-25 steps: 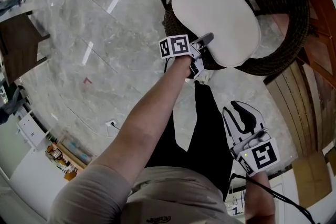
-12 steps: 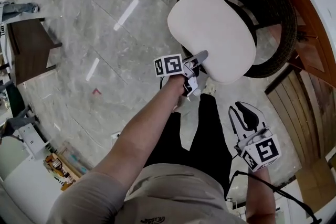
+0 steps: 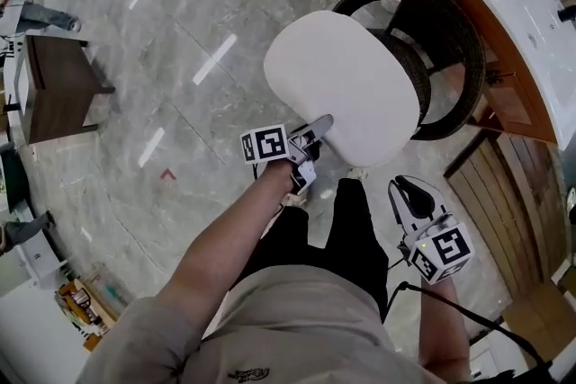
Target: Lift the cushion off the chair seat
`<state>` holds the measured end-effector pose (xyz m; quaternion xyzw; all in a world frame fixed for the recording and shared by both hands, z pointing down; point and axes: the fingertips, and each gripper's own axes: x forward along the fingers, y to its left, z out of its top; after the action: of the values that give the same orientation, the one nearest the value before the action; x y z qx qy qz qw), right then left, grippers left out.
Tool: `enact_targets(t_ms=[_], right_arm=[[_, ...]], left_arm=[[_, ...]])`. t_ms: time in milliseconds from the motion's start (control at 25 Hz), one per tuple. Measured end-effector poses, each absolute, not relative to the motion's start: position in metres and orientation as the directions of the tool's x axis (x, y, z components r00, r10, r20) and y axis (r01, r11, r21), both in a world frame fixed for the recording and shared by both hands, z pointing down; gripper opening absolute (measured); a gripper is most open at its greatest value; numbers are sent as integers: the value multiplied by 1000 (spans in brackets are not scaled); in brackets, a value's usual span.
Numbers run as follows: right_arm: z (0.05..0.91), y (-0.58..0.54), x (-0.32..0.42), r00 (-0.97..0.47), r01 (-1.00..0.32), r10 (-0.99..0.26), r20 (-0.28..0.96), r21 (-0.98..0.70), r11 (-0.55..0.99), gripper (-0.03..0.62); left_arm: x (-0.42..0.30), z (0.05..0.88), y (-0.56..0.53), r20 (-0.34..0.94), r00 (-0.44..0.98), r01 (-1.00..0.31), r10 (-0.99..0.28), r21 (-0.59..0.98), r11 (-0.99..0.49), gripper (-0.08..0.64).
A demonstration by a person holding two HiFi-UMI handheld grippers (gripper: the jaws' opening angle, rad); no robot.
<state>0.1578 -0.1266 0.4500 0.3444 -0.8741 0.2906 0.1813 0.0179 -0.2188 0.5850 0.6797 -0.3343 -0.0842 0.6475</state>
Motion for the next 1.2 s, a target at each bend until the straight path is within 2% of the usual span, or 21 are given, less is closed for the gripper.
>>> enact_targets(t_ms=[280,600,1200], right_arm=[[401,-98,122,-683,-721,-539,493,-339,604,48],[347,-67,77,-681,-718,-577,451,-255,648,44],[310,6,45,-585,-802,-686,433,-184,568,35]], left_arm=[[-65,512,-169,289,733,-370,-616,929,-3,95],[-134,447,-110,233,688,-315,-687,949,8,94],[-213,403,-26,236,673,-328,-701,945,3,94]])
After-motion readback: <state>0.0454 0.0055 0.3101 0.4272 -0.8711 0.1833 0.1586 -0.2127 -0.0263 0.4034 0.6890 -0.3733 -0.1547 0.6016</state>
